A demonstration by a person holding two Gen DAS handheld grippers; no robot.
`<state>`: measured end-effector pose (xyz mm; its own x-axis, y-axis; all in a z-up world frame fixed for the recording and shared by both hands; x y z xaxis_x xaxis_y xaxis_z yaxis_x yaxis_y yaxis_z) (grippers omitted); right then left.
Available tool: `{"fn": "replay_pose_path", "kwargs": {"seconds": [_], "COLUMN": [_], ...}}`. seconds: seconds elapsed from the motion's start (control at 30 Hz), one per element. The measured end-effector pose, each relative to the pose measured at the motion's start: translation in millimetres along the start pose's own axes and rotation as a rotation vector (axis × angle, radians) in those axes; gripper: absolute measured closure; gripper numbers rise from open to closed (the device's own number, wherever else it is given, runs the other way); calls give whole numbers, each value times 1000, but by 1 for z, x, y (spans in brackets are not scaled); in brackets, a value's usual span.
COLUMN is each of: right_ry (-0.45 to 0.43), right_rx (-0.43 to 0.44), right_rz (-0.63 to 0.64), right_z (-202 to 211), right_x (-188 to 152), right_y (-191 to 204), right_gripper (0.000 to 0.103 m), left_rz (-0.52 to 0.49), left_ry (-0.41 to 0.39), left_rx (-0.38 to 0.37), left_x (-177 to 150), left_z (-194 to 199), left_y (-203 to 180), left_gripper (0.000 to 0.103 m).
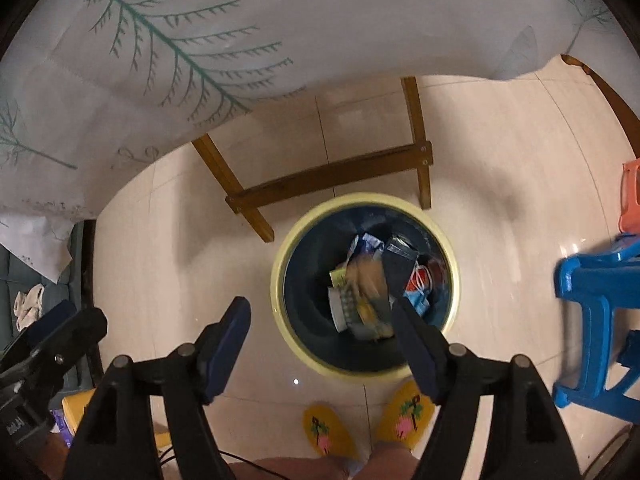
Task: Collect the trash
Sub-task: 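Open the right gripper over the bin to drop the milk carton, then move both open tools back toward the table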
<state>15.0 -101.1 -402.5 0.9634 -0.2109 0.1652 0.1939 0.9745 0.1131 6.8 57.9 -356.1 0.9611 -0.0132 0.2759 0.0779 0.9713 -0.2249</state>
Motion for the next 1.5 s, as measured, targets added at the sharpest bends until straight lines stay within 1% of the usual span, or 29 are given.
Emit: {"fn": "replay_pose_path", "kwargs": {"seconds": [0.13, 0.2, 0.27, 0.43, 0.6, 0.7, 0.87, 1.03, 1.3, 1.5], "right_ry": [-17, -34, -52, -55, -49, -40, -58, -98, -243, -349], "right_rx": [1, -2, -5, -14, -12, -18, -20, -41, -17, 3], "right_rz": [-5, -1, 4, -1, -7, 10, 43, 90, 147, 150], "right_z": [10, 20, 32, 55, 99, 130, 183, 228, 314, 374], "right_x": [7, 10, 12, 13, 11, 9, 14, 27, 66, 92], "right_y": [0, -1, -2, -8, -13, -11, -6, 0, 11, 15], "right_gripper": [29, 25, 23, 22, 22, 22, 22, 22, 22, 22], "left_rz": [-5, -12, -12, -5, -7, -19, -27, -41, -38, -55], "left_ry": [-13, -22, -25, -19, 6, 20, 12, -41, -181, -268], "left_rx": [4, 7, 9, 13, 16, 13, 9, 13, 3, -7], "left_x": [5, 7, 9, 10, 14, 16, 28, 50, 95, 116], "left_z": [11, 17, 22, 49, 87, 111, 156, 204, 283, 329], "left_y": [-1, -2, -4, -8, -19, -29, -41, -52, -69, -90], "left_gripper": [10, 9, 9, 9, 9, 9, 9, 9, 9, 9]}}
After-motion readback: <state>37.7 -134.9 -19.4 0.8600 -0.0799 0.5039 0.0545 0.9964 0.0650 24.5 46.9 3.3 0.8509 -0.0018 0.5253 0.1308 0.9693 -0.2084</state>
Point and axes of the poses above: each gripper's, at about its wrist camera, not at the fingertips, and z roughly against the way its jaws point, y to its left, x to its top, the point moved 10 cm from there along -z, roughly the way its jaws point, and after that the axes turned 11 degrees about -x, right-handed, at the moved point
